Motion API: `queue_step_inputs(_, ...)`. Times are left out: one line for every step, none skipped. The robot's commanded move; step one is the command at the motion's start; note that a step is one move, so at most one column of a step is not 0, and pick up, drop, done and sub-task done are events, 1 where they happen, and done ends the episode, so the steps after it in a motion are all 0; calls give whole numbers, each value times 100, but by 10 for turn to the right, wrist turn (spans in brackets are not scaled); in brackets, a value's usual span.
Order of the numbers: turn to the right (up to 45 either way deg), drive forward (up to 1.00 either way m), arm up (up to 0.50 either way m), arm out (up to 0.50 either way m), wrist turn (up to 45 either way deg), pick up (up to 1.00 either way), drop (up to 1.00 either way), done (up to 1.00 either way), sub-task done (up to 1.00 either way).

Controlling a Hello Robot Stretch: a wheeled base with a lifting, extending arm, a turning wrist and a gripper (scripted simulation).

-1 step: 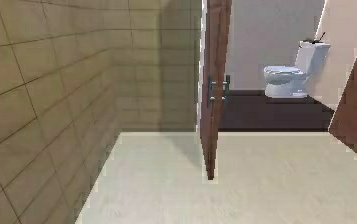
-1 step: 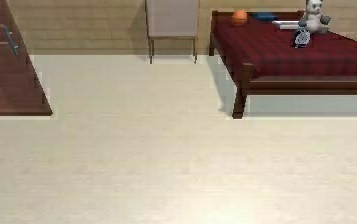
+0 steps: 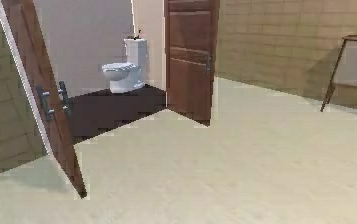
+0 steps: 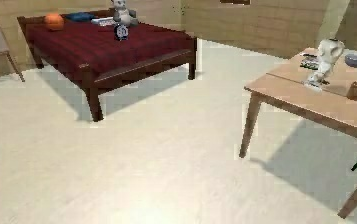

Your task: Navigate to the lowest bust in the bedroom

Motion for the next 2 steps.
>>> queue_step_inputs(450,0,0,0,0,0,0,0,0)
queue_step_inputs(450,0,0,0,0,0,0,0,0)
